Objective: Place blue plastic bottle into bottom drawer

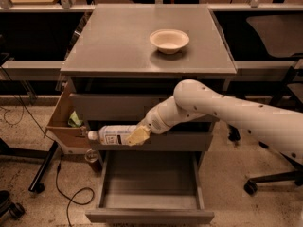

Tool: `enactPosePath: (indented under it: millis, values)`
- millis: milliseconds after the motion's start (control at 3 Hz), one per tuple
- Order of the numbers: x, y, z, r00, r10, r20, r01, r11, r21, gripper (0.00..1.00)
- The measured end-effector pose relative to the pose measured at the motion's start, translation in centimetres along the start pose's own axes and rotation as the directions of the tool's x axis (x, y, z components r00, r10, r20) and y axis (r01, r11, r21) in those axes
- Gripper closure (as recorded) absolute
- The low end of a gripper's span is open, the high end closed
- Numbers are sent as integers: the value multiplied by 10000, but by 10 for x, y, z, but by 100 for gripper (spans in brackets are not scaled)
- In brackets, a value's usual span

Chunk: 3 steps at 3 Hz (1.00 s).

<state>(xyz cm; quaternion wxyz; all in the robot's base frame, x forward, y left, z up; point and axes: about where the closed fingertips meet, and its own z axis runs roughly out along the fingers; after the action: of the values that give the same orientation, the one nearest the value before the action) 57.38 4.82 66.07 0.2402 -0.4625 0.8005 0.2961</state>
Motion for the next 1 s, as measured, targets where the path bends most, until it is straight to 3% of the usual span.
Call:
enactPosePath:
  millis: [333,667,1000]
  values:
    - [51,-9,79,9855,878,-1449,-999,9919,-784,100]
    - [81,-6,160,9267,1691,-3356,-2280,9629,-1444,100]
    - [81,-6,160,9267,1691,-3356,-2280,9629,-1444,100]
